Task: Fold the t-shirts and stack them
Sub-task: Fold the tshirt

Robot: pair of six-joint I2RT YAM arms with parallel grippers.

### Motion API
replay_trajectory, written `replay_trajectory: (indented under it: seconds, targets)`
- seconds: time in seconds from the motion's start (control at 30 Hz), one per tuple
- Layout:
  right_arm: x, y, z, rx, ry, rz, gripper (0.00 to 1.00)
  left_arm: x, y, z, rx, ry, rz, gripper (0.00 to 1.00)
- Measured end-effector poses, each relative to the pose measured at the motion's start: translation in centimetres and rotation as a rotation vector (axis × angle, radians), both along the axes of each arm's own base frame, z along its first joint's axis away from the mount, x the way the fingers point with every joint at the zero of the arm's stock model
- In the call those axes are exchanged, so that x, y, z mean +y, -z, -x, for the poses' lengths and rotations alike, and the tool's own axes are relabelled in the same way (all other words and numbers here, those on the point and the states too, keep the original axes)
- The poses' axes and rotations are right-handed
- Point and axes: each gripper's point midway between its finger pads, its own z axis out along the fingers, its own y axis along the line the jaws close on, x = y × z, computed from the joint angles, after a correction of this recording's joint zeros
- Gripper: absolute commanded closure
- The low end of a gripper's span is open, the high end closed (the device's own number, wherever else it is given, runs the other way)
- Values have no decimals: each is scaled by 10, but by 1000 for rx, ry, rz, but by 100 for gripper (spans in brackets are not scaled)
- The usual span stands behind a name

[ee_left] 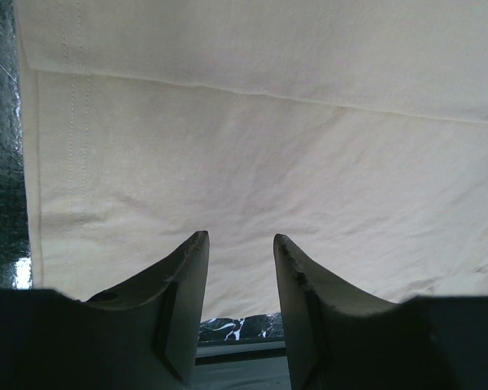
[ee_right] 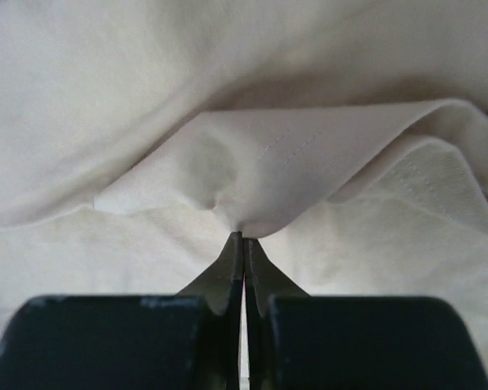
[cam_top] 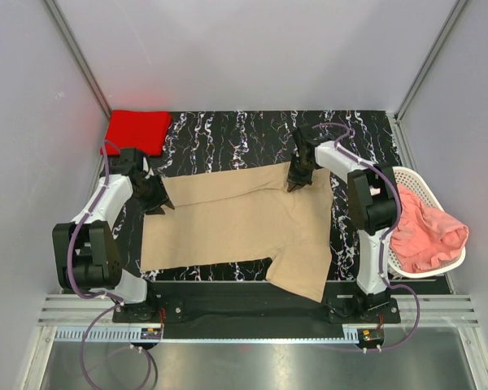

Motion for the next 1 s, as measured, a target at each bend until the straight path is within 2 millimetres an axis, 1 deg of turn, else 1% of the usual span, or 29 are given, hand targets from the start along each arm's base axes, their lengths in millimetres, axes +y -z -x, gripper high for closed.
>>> replay_trajectory:
  seconds: [0.1,0.2,0.27,0.33,0.4,0.5,0.53,0.57,0.6,0.63,0.7,0.77,0.83,0.93,1.0]
  targets:
    - [7,-10,11,33,16,-51,100,0,0,0,-1,0,0,57]
    - [15,-31,25,54,39,-126,100,0,0,0,-2,0,0,57]
    - [20,-47,36,67,57,-178,100,0,0,-1,-3,0,0,57]
    - [25,-58,49,81,75,-234,100,0,0,-1,-4,0,0,57]
    - [28,-62,64,109,96,-277,100,0,0,-1,-6,0,0,57]
    - [28,-54,88,174,130,-312,100,0,0,-1,-9,0,0,57]
    - [28,-49,95,197,137,-321,94,0,-1,-1,-10,0,0,57]
    - [29,-44,102,221,145,-324,69,0,-1,-1,-12,0,0,57]
    - [29,-38,109,250,152,-333,60,0,-1,-1,-12,0,0,57]
    - [30,-35,115,264,142,-333,54,0,-1,-1,-13,0,0,57]
    - [33,-34,122,286,105,-333,45,0,-1,0,-12,0,0,57]
    - [29,-38,121,265,68,-294,44,0,-1,0,-12,0,-1,57]
    - [23,-47,107,201,40,-250,46,0,-1,0,-12,0,-1,57]
    - [6,-65,71,70,37,-203,47,0,-1,-1,-13,0,-1,57]
    - [-17,-76,45,3,78,-184,47,0,-1,-1,-13,0,-1,57]
